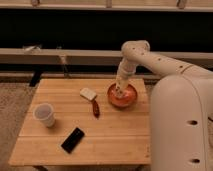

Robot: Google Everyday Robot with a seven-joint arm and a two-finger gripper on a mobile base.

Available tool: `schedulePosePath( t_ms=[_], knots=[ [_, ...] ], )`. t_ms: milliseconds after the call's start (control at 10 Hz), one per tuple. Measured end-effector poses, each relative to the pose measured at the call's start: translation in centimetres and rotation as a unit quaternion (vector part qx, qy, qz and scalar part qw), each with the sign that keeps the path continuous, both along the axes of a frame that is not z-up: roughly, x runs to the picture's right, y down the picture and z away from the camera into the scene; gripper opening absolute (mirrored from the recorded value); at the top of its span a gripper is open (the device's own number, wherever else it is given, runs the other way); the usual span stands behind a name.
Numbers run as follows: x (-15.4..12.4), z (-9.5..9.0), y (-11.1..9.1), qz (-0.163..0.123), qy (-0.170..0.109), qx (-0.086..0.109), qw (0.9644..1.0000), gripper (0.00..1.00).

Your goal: Place the bottle in the ceramic bowl

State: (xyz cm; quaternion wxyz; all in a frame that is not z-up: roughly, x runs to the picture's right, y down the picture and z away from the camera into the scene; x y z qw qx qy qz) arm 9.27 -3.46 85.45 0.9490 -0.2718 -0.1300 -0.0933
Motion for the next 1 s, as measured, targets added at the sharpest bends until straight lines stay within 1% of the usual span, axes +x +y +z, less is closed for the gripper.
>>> schedulePosePath(
  t_ms=[100, 200, 600, 1000],
  knots=[
    [0.0, -0.2, -0.2, -0.001, -0.002, 0.002, 1.0, 0.8],
    [-0.1, -0.6, 0.0, -0.005, -0.004, -0.001, 1.0, 0.8],
    [-0.1, -2.3, 0.0, -0.012, -0.008, -0.001, 0.9999, 0.8],
    [-0.1, -2.3, 0.1, -0.012, -0.008, -0.001, 0.9999, 0.8]
  ],
)
